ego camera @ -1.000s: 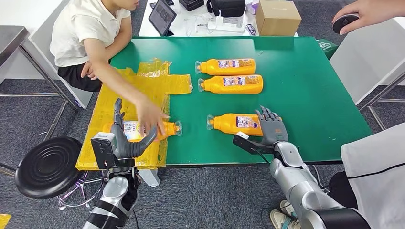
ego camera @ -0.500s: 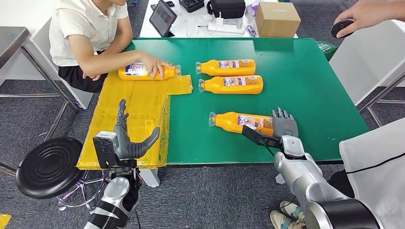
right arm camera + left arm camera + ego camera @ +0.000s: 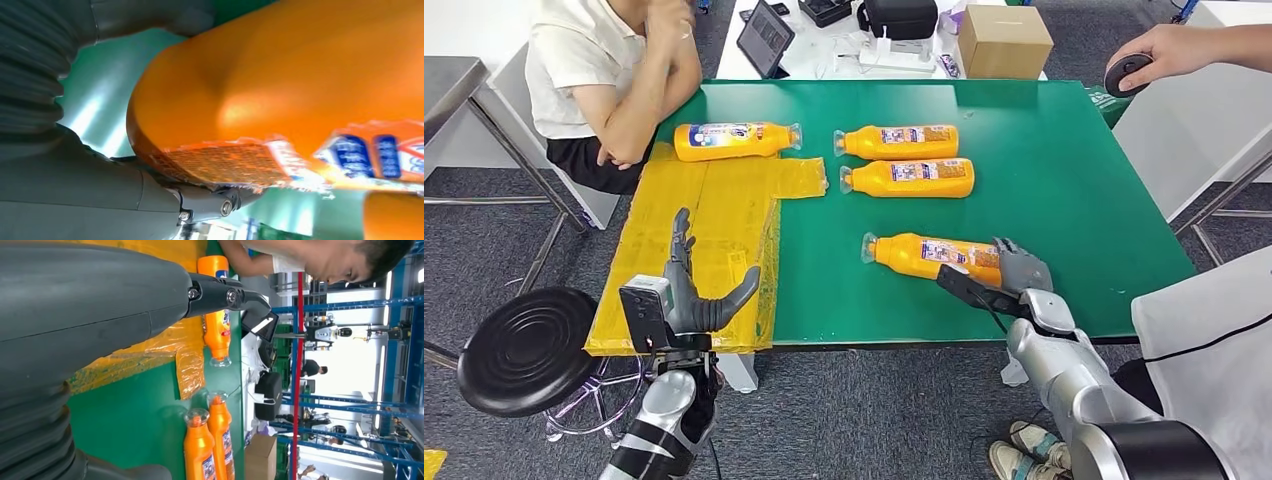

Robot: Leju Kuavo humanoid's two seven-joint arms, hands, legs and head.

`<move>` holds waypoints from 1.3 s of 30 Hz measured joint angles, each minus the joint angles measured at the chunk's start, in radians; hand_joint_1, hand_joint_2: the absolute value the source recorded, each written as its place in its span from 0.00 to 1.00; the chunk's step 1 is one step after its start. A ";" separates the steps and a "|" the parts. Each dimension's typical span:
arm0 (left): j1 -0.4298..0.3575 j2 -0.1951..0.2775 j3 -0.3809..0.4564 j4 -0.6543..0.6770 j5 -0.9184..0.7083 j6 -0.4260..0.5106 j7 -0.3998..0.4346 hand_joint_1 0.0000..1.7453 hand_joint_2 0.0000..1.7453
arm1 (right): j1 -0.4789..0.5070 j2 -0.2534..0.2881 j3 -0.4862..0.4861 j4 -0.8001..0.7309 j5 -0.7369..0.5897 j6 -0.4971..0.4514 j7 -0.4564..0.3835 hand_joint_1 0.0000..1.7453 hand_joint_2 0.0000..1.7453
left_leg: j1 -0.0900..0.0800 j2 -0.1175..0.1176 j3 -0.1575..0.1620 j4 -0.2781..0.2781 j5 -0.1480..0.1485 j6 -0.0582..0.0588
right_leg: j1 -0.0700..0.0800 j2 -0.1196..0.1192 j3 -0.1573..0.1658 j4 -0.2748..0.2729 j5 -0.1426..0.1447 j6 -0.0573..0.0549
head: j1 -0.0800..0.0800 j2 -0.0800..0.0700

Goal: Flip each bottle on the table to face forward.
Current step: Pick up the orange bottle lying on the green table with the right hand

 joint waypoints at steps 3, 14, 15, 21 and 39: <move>-0.002 0.000 0.000 0.004 0.001 0.006 -0.007 0.00 1.00 | 0.018 -0.001 -0.027 0.001 -0.048 -0.053 -0.097 1.00 1.00 | 0.000 0.001 0.000 0.000 0.000 0.000 | 0.000 0.000 0.000 0.000 0.000 0.000 | 0.000 0.000; -0.008 -0.003 -0.006 0.016 -0.002 0.018 -0.025 0.00 1.00 | 0.063 0.038 -0.108 0.002 -0.149 -0.138 -0.234 1.00 1.00 | 0.002 0.005 0.000 0.000 -0.001 -0.001 | 0.002 0.001 -0.001 0.000 0.000 0.000 | 0.000 0.000; -0.008 -0.003 -0.008 0.017 -0.002 0.019 -0.025 0.00 1.00 | 0.066 0.041 -0.113 0.002 -0.155 -0.143 -0.241 1.00 1.00 | 0.001 0.005 0.000 0.000 -0.001 -0.001 | 0.002 0.001 -0.001 0.000 0.000 0.000 | 0.000 0.000; -0.008 -0.003 -0.011 0.019 -0.004 0.021 -0.031 0.00 1.00 | 0.079 0.058 -0.140 0.003 -0.197 -0.156 -0.285 1.00 1.00 | 0.001 0.005 0.000 0.000 -0.001 -0.001 | 0.002 0.002 -0.001 0.000 0.000 0.000 | 0.000 0.000; 0.064 0.007 0.011 -0.014 0.166 -0.145 -0.020 0.00 1.00 | 0.135 0.142 -0.263 -0.039 -0.547 -0.008 -0.610 1.00 1.00 | 0.001 0.003 -0.004 0.000 -0.001 -0.001 | 0.002 0.001 -0.004 0.001 0.000 0.000 | 0.000 0.000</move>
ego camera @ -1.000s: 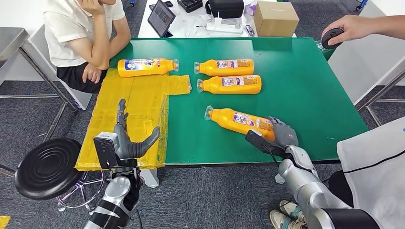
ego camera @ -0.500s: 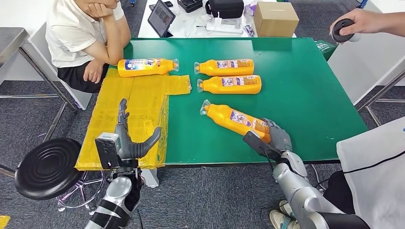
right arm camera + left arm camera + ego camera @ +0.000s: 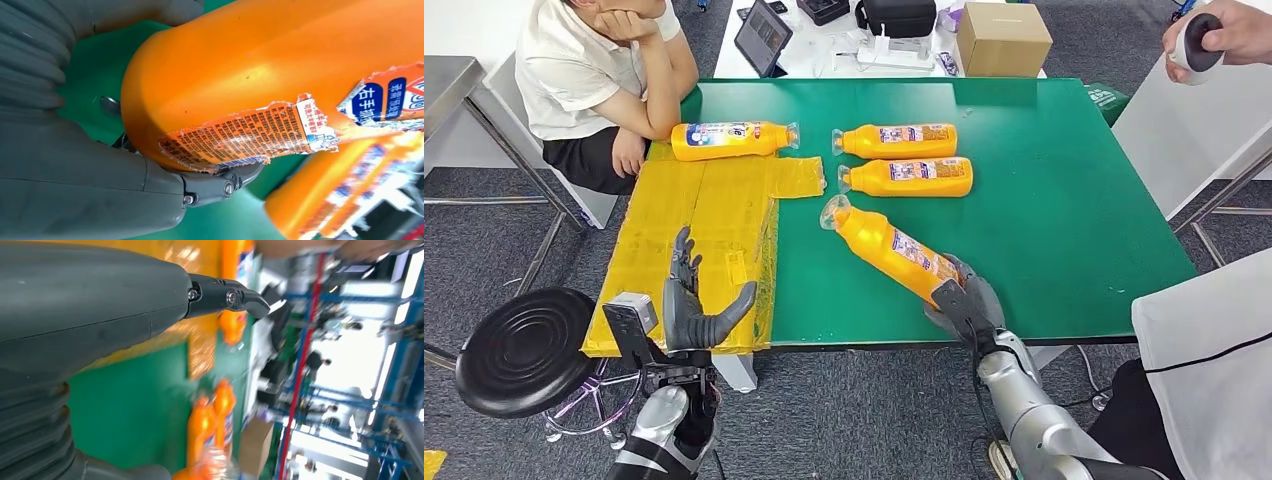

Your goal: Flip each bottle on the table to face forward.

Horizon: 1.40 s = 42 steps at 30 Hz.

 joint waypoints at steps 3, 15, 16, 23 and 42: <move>0.013 0.006 0.002 0.005 0.048 -0.112 0.021 0.00 1.00 | 0.020 0.020 0.002 -0.040 -0.059 0.032 -0.044 1.00 1.00 | 0.000 0.000 -0.001 0.000 0.000 0.000 | 0.000 0.000 -0.001 0.000 0.000 0.000 | 0.000 0.000; 0.016 0.010 0.004 0.037 0.118 -0.238 0.066 0.00 1.00 | 0.063 0.038 0.074 -0.140 -0.201 0.068 -0.056 1.00 1.00 | 0.000 0.000 -0.002 0.000 0.000 0.000 | 0.000 0.000 -0.002 0.000 0.000 0.000 | 0.000 0.000; 0.016 0.010 0.004 0.038 0.118 -0.238 0.067 0.00 1.00 | 0.063 0.038 0.075 -0.141 -0.201 0.068 -0.056 1.00 1.00 | 0.000 0.000 -0.002 0.000 0.000 0.000 | 0.000 0.000 -0.002 0.000 0.000 0.000 | 0.000 0.000; 0.014 0.010 0.007 0.070 0.143 -0.277 0.079 0.00 1.00 | 0.084 0.044 0.139 -0.192 -0.233 0.072 -0.056 1.00 1.00 | 0.000 0.000 -0.002 0.000 0.000 0.000 | 0.000 0.000 -0.002 0.000 0.000 0.000 | 0.000 0.000; -0.036 -0.021 -0.067 0.127 0.195 -0.371 0.096 0.00 1.00 | 0.134 0.139 0.509 -0.286 -0.371 0.099 -0.057 1.00 1.00 | 0.000 0.000 -0.003 0.000 0.000 0.000 | 0.000 0.000 -0.004 0.000 0.000 0.000 | 0.000 0.000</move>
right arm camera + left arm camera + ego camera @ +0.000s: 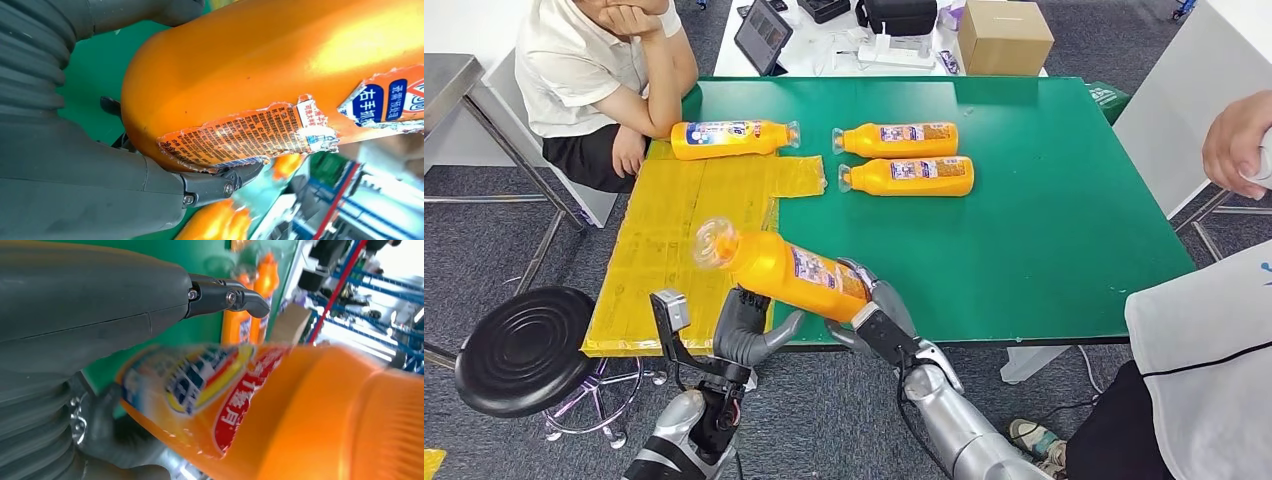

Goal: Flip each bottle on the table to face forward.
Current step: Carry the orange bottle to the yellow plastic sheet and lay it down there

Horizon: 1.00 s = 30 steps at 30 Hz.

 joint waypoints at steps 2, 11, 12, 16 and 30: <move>-0.007 -0.003 -0.010 0.000 0.010 -0.008 0.001 0.00 1.00 | 0.001 0.003 0.033 -0.006 -0.014 -0.001 0.000 1.00 1.00 | 0.000 0.000 0.000 0.000 0.000 0.000 | 0.000 0.000 0.000 0.000 0.000 0.000 | 0.000 0.000; -0.023 -0.008 -0.029 0.000 0.035 -0.026 -0.009 0.27 1.00 | 0.000 0.005 0.113 -0.008 -0.039 -0.001 0.000 1.00 1.00 | 0.000 0.000 0.000 0.000 0.000 0.000 | 0.000 0.000 0.000 0.000 0.000 0.000 | 0.000 0.000; -0.025 -0.008 -0.031 0.000 0.035 -0.030 -0.013 0.52 1.00 | -0.002 0.006 0.117 -0.007 -0.040 0.001 0.000 0.99 1.00 | 0.000 0.000 0.000 0.000 0.000 0.000 | 0.000 0.000 0.000 0.000 0.000 0.000 | 0.000 0.000; -0.031 -0.008 -0.037 -0.003 0.035 -0.040 -0.038 1.00 1.00 | -0.015 0.012 0.130 0.002 -0.043 0.020 0.000 0.83 1.00 | 0.000 0.000 0.000 0.000 0.000 0.000 | 0.000 0.000 0.000 0.000 0.000 0.000 | 0.000 0.000; -0.026 0.004 -0.034 -0.025 0.071 -0.135 -0.083 1.00 1.00 | -0.041 0.017 0.138 0.038 -0.104 0.262 -0.004 0.00 0.75 | 0.000 0.000 0.000 0.000 0.000 0.000 | 0.000 0.000 0.000 0.000 0.000 0.000 | 0.000 0.000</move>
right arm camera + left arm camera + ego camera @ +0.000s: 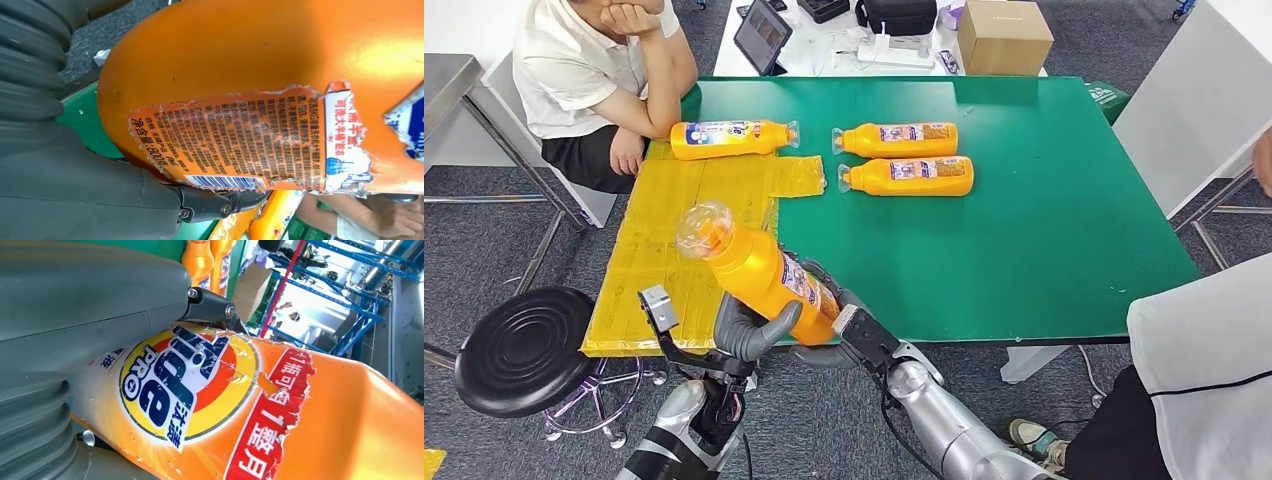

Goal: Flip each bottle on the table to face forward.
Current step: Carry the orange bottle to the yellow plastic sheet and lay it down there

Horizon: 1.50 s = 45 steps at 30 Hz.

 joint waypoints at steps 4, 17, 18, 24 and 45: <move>0.002 0.002 0.001 -0.004 0.001 -0.003 0.000 1.00 1.00 | -0.002 0.000 0.000 0.004 -0.001 0.012 0.000 0.00 0.00 | 0.000 0.000 0.000 0.000 0.000 0.000 | 0.000 0.000 0.000 0.000 0.000 0.000 | 0.000 0.000; 0.042 0.039 0.097 -0.081 -0.157 0.169 -0.003 1.00 1.00 | 0.140 -0.030 -0.056 -0.167 0.065 -0.230 0.016 0.00 0.00 | 0.000 0.000 0.000 0.000 0.000 0.000 | 0.000 0.000 -0.001 0.000 -0.001 0.000 | 0.000 0.000; 0.045 0.044 0.117 -0.090 -0.212 0.237 -0.007 1.00 1.00 | 0.166 -0.039 -0.071 -0.197 0.083 -0.276 0.019 0.00 0.00 | 0.000 0.000 -0.001 0.000 0.000 0.000 | 0.000 0.000 -0.001 0.000 -0.001 0.000 | 0.000 0.000; 0.043 0.066 0.214 -0.112 -0.485 0.561 -0.013 1.00 1.00 | 0.291 -0.080 -0.142 -0.332 0.225 -0.495 0.034 0.00 0.00 | 0.000 0.000 -0.001 0.000 0.000 0.000 | 0.000 0.000 -0.001 0.000 -0.001 0.000 | 0.000 0.000; -0.263 0.111 0.251 0.386 -1.329 0.870 0.186 1.00 1.00 | 0.308 -0.046 -0.138 -0.348 0.247 -0.468 0.011 0.00 0.00 | 0.000 0.000 -0.001 0.000 0.001 0.000 | 0.000 0.000 -0.001 0.000 0.000 0.000 | 0.000 0.000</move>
